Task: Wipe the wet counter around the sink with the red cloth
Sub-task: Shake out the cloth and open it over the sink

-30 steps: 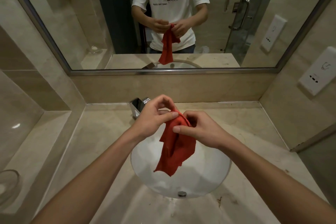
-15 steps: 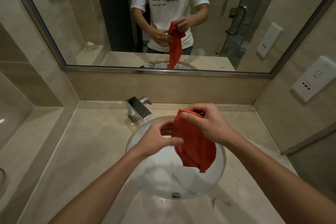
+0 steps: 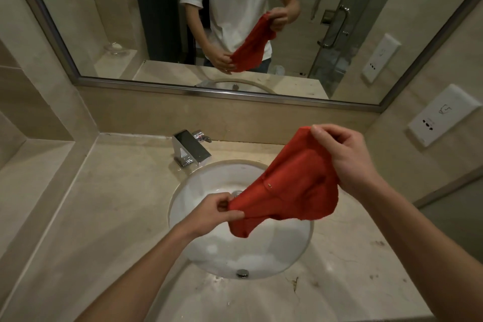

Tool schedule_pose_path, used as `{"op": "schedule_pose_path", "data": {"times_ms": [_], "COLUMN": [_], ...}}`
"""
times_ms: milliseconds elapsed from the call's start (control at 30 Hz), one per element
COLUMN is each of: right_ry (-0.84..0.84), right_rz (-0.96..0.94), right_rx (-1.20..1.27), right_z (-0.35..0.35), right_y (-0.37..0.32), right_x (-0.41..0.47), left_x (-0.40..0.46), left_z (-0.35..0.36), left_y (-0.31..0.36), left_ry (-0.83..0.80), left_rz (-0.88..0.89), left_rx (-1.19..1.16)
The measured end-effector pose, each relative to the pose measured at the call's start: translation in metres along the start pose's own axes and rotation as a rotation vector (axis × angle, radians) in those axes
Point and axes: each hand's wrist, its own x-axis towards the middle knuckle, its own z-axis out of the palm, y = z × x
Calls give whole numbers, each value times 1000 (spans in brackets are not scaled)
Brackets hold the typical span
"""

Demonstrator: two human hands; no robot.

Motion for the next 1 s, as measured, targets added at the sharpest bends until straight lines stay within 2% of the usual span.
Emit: {"op": "schedule_pose_path", "data": {"times_ms": [100, 200, 367, 600, 800, 1000], "right_ry": [85, 162, 184, 262, 303, 278], "right_rz": [-28, -41, -52, 28, 60, 29], "right_rx": [-51, 9, 69, 144, 152, 94], "right_z": [-13, -19, -21, -25, -33, -40], "right_y": [8, 10, 13, 25, 33, 43], "right_x": [-2, -3, 1, 5, 5, 3], "left_x": [-1, -3, -5, -4, -6, -3], "left_z": [-27, -43, -40, -37, -43, -43], "left_y": [3, 8, 20, 32, 34, 45], "left_ry": [34, 90, 180, 215, 91, 169], "left_rz": [18, 60, 111, 132, 74, 30], "left_rx": [23, 36, -57, 4, 119, 82]}}
